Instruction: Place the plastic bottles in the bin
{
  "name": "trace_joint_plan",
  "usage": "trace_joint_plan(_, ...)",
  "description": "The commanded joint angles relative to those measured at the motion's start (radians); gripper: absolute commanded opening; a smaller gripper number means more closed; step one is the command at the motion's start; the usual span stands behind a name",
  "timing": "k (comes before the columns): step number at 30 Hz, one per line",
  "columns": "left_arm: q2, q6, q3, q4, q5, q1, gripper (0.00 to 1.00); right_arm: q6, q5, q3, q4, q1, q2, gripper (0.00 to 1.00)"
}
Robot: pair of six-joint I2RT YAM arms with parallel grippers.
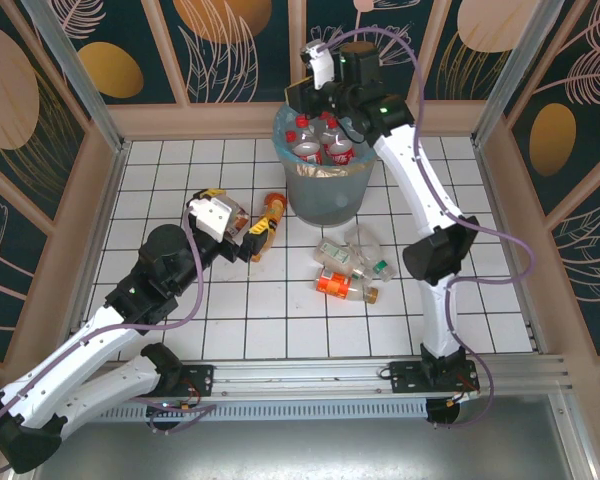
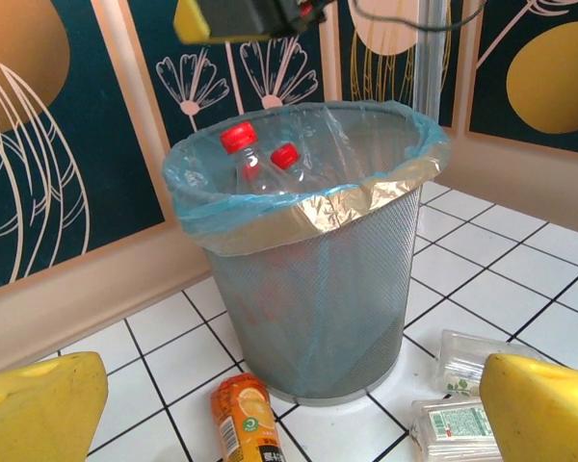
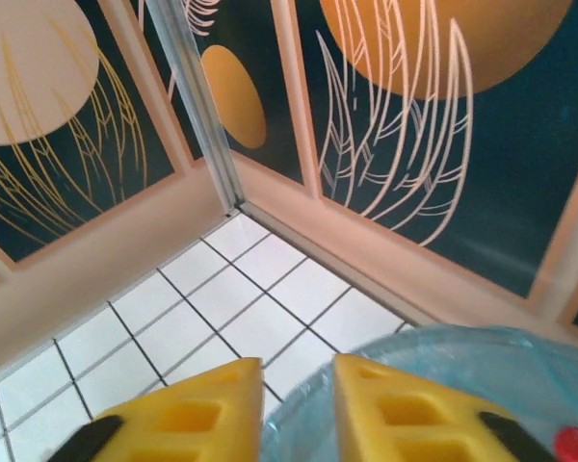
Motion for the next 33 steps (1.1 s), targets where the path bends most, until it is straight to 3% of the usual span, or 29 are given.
trace_joint_plan(1,-0.018,0.008,-0.012,0.009,-0.021,-0.001,0.98,0.016,-0.009,0.056,-0.141,0.003,0.055,0.17)
trace_joint_plan(10,-0.018,0.006,-0.030,0.023,-0.022,0.000,0.99,0.004,0.014,-0.084,-0.278,0.001,-0.008,0.10)
trace_joint_plan(18,-0.009,-0.002,-0.034,0.028,-0.015,0.000,0.99,0.017,0.000,-0.336,-0.202,-0.012,-0.098,0.07)
trace_joint_plan(25,-0.009,0.001,-0.025,0.027,-0.020,0.000,0.99,0.043,-0.023,-0.342,-0.162,-0.039,-0.117,0.08)
trace_joint_plan(27,-0.006,0.001,-0.022,0.028,-0.024,0.000,0.98,0.048,-0.026,-0.298,-0.161,-0.040,-0.112,0.12)
trace_joint_plan(33,-0.008,0.007,-0.002,0.012,-0.035,0.000,0.99,0.085,0.011,-0.135,-0.158,-0.036,-0.118,0.42)
